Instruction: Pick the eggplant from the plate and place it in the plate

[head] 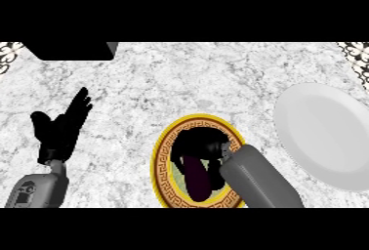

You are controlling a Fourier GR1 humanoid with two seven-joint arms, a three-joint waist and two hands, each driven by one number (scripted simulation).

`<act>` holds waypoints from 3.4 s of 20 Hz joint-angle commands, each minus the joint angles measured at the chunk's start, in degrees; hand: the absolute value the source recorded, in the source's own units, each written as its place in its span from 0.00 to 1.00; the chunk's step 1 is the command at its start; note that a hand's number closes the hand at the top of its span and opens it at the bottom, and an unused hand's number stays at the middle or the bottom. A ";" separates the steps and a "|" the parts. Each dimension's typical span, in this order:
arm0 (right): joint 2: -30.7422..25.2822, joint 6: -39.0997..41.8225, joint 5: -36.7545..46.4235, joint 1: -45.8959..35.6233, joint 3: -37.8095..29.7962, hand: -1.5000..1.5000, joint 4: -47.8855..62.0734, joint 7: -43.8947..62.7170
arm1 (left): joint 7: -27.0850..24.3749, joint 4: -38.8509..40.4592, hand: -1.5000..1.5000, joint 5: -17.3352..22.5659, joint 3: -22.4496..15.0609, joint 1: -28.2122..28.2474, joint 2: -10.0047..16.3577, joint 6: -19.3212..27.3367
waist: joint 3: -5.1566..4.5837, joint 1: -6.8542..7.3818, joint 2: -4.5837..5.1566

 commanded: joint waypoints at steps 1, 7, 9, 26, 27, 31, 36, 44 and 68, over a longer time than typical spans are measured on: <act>2.06 -7.08 0.60 0.88 -6.15 1.00 1.31 7.17 | 0.38 -0.99 0.50 -1.03 -0.47 0.73 -0.21 0.72 | 0.05 0.13 0.53; 2.15 -25.93 5.19 1.82 -22.26 1.00 0.25 34.76 | -0.24 -1.13 0.50 -0.04 1.79 2.07 1.45 0.56 | -0.02 -2.84 -0.29; 2.16 -32.20 8.45 -0.77 -23.96 1.00 -1.95 41.23 | 1.24 -1.56 0.50 0.37 1.42 1.11 1.54 -0.02 | 0.01 -2.03 -0.23; 1.20 -49.22 31.10 5.21 -23.61 1.00 -28.19 73.99 | 0.93 -1.35 0.50 -1.49 -0.72 1.06 -1.28 0.95 | 0.04 -0.63 0.32; 0.44 -51.57 30.01 5.19 -25.78 1.00 -26.42 72.87 | 2.73 -4.93 0.50 0.29 0.14 2.59 0.40 -1.11 | 0.06 -0.07 0.38; -2.80 -54.43 28.29 8.25 -30.62 1.00 -24.60 70.43 | 1.19 -4.89 0.50 -0.51 0.17 2.94 -0.34 -0.59 | 0.05 0.14 0.50; -10.53 -51.22 16.72 12.12 -38.56 1.00 -27.19 62.60 | 0.26 -2.28 0.50 -1.00 0.82 2.26 -0.93 -0.18 | 0.05 -0.13 0.51; -13.41 -49.17 6.42 18.72 -42.51 1.00 -18.58 52.60 | 1.18 -2.18 0.50 -0.82 1.51 2.09 0.03 -1.62 | 0.07 0.10 0.55; -6.77 -50.82 -28.81 16.75 -51.47 0.00 -35.32 40.10 | -0.31 -1.00 0.50 -0.65 2.78 1.29 -0.35 -2.37 | 0.03 -0.30 0.37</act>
